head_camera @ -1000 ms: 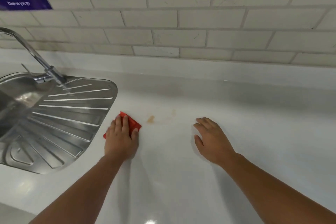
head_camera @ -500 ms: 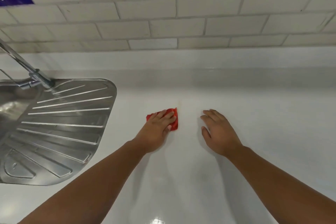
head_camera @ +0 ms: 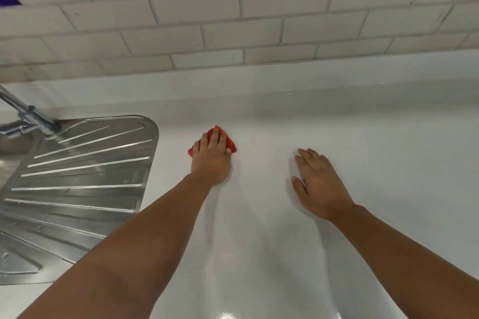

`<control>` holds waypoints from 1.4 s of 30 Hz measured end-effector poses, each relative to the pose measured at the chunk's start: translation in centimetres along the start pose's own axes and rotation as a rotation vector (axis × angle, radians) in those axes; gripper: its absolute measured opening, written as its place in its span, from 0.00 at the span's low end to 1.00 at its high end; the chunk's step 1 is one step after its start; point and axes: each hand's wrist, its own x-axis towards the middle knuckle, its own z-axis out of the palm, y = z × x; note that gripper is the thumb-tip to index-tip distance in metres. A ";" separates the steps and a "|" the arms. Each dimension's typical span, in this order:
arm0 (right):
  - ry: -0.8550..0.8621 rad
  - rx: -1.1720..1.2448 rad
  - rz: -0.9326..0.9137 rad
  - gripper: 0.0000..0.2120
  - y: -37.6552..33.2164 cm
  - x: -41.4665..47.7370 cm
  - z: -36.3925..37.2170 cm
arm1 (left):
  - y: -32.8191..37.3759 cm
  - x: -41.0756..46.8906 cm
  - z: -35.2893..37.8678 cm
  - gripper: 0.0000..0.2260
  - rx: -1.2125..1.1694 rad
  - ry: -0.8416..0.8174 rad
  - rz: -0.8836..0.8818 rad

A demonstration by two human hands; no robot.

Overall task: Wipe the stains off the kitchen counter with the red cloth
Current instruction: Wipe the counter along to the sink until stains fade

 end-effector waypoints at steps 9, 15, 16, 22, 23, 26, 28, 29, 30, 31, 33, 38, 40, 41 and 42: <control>0.054 0.024 0.049 0.32 1.9 -1.1 -0.4 | 1.9 -6.2 0.6 0.27 -0.018 -0.102 0.521; 0.074 0.024 0.052 0.30 2.4 -1.5 0.2 | -3.1 -1.1 -0.6 0.30 -0.022 -0.040 0.186; 0.073 0.025 0.051 0.31 2.4 -1.5 0.3 | -2.5 0.5 -0.7 0.30 -0.010 -0.031 0.149; 0.083 0.050 0.037 0.32 2.4 -1.4 0.7 | 5.2 6.9 0.2 0.24 0.022 -0.050 0.154; 0.086 0.052 0.040 0.32 2.4 -1.4 0.7 | 6.7 6.8 0.4 0.24 0.031 -0.053 0.213; 0.081 0.050 0.051 0.33 2.6 -1.4 0.8 | 9.6 4.3 0.9 0.25 0.054 -0.077 0.429; 0.083 0.052 0.057 0.32 2.6 -1.4 0.9 | 9.1 1.4 1.0 0.25 0.037 -0.080 0.554; 0.086 0.055 0.058 0.32 2.6 -1.4 1.0 | 8.2 0.0 1.0 0.25 0.025 -0.084 0.606; 0.089 0.059 0.057 0.32 2.7 -1.4 1.0 | 7.0 -1.2 1.1 0.25 0.012 -0.087 0.646; 0.091 0.065 0.055 0.32 2.7 -1.4 1.1 | 5.6 -2.1 1.1 0.24 0.000 -0.086 0.669; 0.089 0.078 0.053 0.32 2.8 -1.5 1.1 | 2.6 -2.3 0.8 0.24 -0.002 -0.058 0.666; 0.087 0.075 0.051 0.33 2.8 -1.5 1.2 | 0.2 3.5 -0.3 0.28 0.027 -0.024 0.352; 0.085 0.073 0.053 0.33 2.8 -1.5 1.2 | 2.4 5.7 -0.1 0.27 0.020 -0.017 0.230; 0.088 0.073 0.059 0.33 2.8 -1.5 1.2 | 4.0 6.5 0.2 0.26 0.023 -0.016 0.209; 0.093 0.074 0.062 0.33 2.8 -1.5 1.2 | 5.6 7.0 0.3 0.25 0.027 -0.015 0.217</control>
